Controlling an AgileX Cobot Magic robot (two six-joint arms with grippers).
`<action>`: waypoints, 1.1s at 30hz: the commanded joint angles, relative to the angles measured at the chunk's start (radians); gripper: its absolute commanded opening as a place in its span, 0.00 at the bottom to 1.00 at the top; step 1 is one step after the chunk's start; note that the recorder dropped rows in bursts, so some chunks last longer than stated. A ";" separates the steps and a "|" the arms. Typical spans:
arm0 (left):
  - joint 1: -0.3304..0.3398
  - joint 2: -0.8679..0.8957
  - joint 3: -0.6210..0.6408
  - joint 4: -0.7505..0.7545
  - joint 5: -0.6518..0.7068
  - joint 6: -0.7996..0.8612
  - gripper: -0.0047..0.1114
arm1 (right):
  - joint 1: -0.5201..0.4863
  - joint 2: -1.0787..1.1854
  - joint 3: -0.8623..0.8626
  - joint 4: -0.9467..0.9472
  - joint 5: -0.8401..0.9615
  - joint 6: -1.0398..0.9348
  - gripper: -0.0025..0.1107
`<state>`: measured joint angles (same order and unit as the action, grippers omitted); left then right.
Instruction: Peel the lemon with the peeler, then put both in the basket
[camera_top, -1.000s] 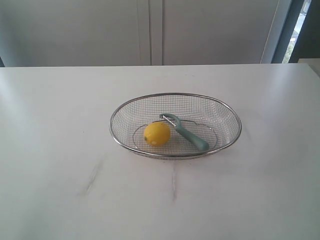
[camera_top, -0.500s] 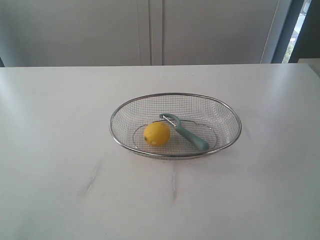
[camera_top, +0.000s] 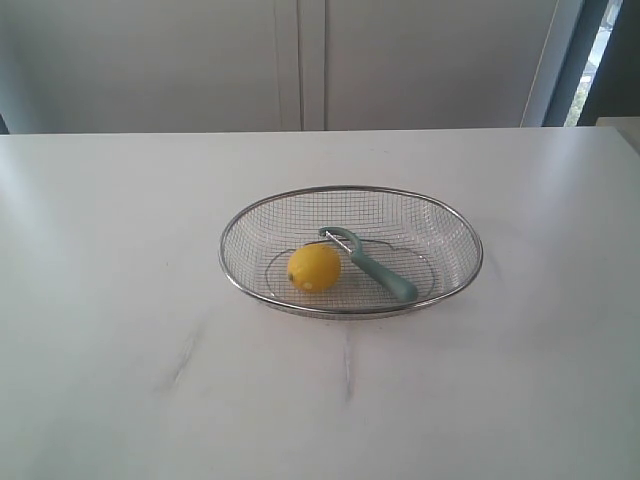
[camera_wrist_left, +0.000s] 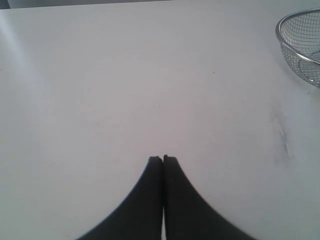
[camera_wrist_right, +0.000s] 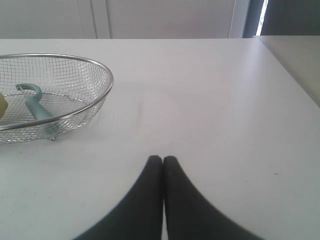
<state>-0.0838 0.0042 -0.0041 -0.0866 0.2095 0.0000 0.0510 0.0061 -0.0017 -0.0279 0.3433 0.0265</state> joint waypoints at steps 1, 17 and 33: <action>0.002 -0.004 0.004 -0.002 0.001 0.000 0.04 | 0.001 -0.006 0.002 -0.007 -0.008 0.003 0.02; 0.058 -0.004 0.004 -0.002 0.001 0.000 0.04 | 0.001 -0.006 0.002 -0.007 -0.008 0.003 0.02; 0.072 -0.004 0.004 -0.002 0.001 0.000 0.04 | 0.001 -0.006 0.002 -0.007 -0.008 0.003 0.02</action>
<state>-0.0144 0.0042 -0.0041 -0.0849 0.2095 0.0000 0.0510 0.0061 -0.0017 -0.0279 0.3433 0.0265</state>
